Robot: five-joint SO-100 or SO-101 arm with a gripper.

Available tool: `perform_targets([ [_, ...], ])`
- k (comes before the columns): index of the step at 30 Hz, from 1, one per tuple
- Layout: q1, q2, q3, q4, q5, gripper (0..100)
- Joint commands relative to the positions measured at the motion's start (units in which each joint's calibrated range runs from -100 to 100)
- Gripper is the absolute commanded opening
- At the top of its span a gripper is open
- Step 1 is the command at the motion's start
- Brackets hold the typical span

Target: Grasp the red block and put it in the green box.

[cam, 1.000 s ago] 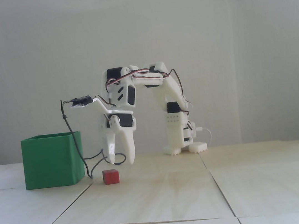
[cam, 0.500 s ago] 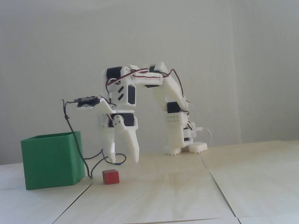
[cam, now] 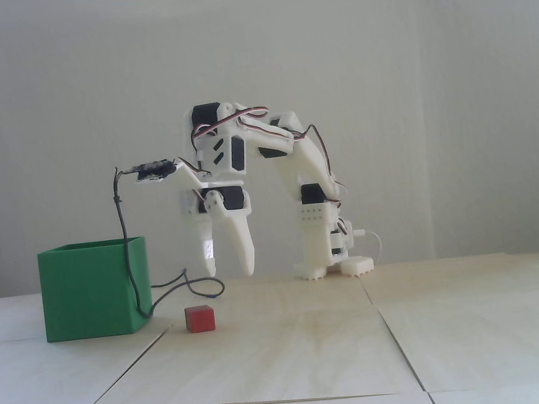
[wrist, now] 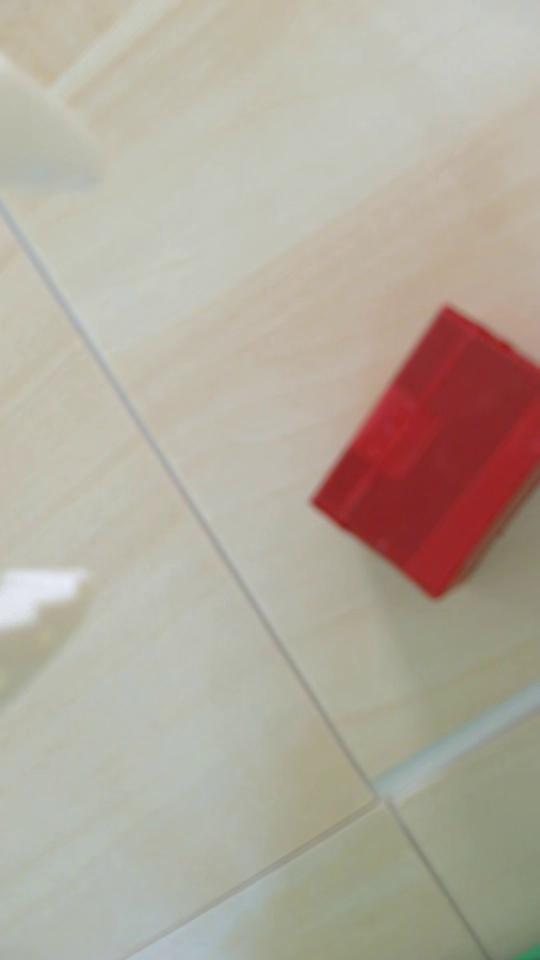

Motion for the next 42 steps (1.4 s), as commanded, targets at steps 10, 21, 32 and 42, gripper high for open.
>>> perform_targets([
  [10,-2.09,4.11,-4.51,-8.5,-0.3,26],
  [21,0.81,4.11,-7.17,-5.97,-1.66,26],
  [32,2.74,4.59,-10.63,-0.15,-1.97,26],
  [42,5.23,8.54,-11.25,-0.15,-1.92,26],
])
